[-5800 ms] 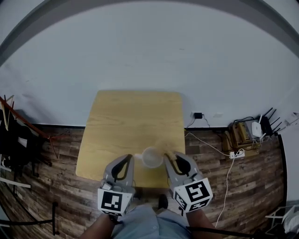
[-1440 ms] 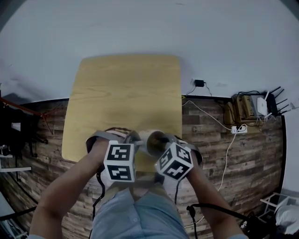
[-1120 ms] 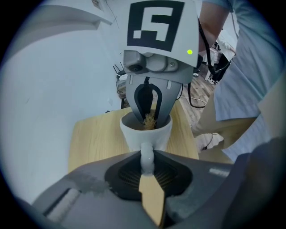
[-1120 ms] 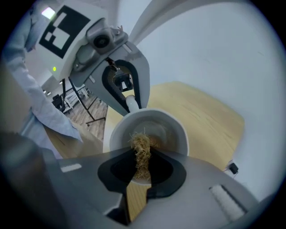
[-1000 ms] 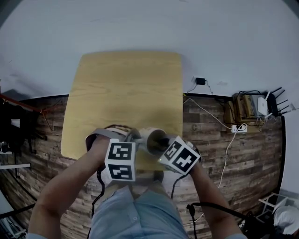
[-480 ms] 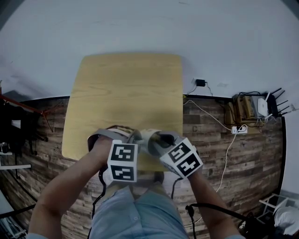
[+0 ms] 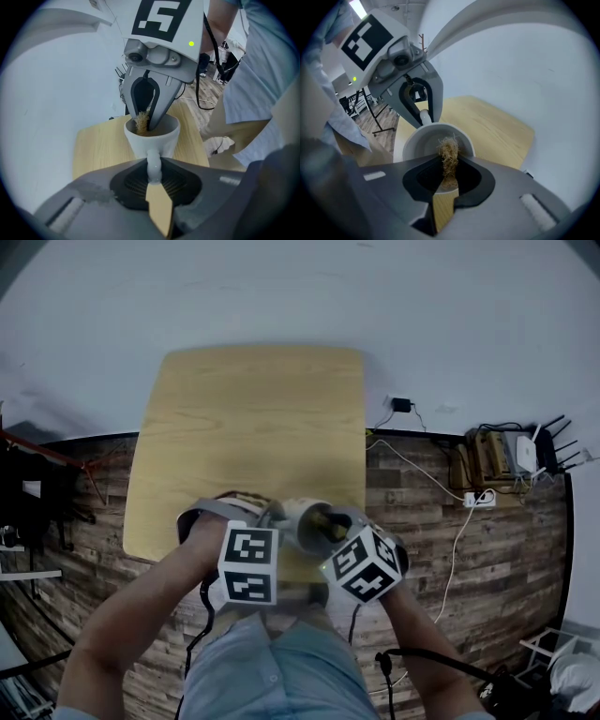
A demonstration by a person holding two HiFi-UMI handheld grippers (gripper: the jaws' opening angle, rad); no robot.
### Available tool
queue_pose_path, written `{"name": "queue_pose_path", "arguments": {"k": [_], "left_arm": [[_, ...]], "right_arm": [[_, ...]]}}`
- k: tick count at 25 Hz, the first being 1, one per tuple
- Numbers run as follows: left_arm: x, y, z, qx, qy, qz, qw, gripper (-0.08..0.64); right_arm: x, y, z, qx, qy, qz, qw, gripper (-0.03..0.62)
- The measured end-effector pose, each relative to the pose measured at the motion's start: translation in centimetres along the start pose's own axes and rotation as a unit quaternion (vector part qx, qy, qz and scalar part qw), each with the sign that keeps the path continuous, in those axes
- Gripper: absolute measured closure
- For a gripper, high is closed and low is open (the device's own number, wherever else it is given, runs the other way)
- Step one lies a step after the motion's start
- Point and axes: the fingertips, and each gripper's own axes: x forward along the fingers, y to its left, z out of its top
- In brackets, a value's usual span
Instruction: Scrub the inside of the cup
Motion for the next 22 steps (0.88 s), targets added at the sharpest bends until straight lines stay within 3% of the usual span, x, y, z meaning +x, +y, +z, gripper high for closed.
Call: {"name": "queue_pose_path", "arguments": {"k": [7, 11, 14, 17, 19, 22], "left_arm": [[0.2, -0.2, 0.3, 0.004, -0.001, -0.003, 1.0, 0.492], [0.3, -0.2, 0.0, 0.0, 0.002, -0.002, 1.0, 0.492], [0.4, -0.2, -0.2, -0.001, 0.005, -0.001, 1.0, 0.492], [0.5, -0.2, -0.3, -0.004, 0.004, -0.003, 1.0, 0.492], [0.5, -0.3, -0.2, -0.004, 0.003, -0.002, 1.0, 0.492], [0.3, -0.3, -0.2, -0.004, 0.003, 0.001, 1.0, 0.492]], "right_arm": [[0.2, 1.8, -1.6, 0.011, 0.065, 0.061, 0.996, 0.537], [0.4, 2.9, -1.6, 0.025, 0.076, 0.105, 0.991, 0.537], [0.6, 3.5, -1.0, 0.055, 0.059, 0.135, 0.988, 0.537], [0.7, 3.5, 0.3, 0.1, 0.002, 0.151, 0.983, 0.537], [0.4, 3.0, 1.4, 0.122, -0.037, 0.139, 0.982, 0.537], [-0.4, 2.0, 2.3, 0.116, -0.059, 0.097, 0.987, 0.537]]}}
